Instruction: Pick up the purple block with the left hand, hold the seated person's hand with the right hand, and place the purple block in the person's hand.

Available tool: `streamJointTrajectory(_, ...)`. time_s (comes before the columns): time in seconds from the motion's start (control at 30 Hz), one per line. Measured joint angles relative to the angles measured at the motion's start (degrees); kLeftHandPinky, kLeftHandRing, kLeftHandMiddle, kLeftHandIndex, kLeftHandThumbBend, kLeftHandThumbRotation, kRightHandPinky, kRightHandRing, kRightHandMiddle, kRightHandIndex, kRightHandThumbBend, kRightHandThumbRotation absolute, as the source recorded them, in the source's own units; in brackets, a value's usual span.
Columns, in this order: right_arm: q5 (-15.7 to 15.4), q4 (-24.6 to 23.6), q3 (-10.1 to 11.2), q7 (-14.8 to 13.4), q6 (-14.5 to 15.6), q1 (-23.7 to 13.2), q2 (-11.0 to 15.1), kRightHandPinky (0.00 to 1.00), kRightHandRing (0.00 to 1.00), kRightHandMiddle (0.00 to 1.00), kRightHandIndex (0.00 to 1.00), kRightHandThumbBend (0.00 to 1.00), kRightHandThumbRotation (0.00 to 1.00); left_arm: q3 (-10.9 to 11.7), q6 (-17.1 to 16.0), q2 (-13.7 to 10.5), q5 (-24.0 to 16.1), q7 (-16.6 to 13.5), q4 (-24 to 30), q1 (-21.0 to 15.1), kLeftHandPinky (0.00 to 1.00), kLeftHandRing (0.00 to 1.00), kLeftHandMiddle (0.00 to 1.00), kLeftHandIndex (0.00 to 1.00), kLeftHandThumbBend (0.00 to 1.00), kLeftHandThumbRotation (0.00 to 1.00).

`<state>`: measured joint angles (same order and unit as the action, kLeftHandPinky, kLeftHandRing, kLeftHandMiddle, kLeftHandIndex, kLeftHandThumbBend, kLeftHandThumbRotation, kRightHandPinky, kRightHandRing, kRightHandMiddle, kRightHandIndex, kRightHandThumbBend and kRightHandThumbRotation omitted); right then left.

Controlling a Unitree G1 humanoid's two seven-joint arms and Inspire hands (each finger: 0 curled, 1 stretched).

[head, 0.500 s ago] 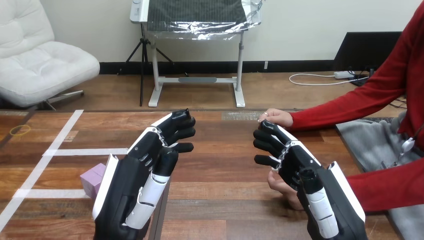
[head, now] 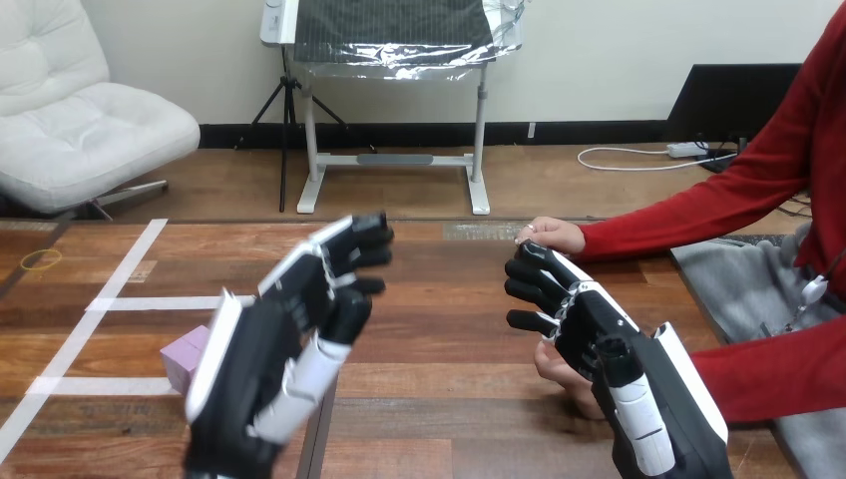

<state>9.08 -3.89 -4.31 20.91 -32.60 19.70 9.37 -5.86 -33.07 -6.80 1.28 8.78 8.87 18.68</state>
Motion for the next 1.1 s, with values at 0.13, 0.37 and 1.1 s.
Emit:
streamJointTrajectory(0.13,0.0,0.0,0.0,0.2,0.0,0.0,0.0,0.83,0.89,0.90,0.91,0.70,1.00,1.2,0.6,-0.6,-0.6,-0.1,-0.6,-2.5,0.69,0.78,0.80,0.77,0.72,0.81)
streamJointTrajectory(0.37,0.0,0.0,0.0,0.4,0.0,0.0,0.0,0.84,0.90,0.90,0.91,0.71,1.00,3.6,1.9,-2.6,-2.7,-0.4,-2.8,-8.1,0.69,0.79,0.82,0.78,0.74,0.84)
streamJointTrajectory(1.1,0.0,0.0,0.2,0.4,0.0,0.0,0.1,0.83,0.89,0.90,0.90,0.74,1.00,7.3,8.0,-10.5,-13.0,-2.3,-16.2,-26.7,0.75,0.89,0.93,0.91,0.75,0.65)
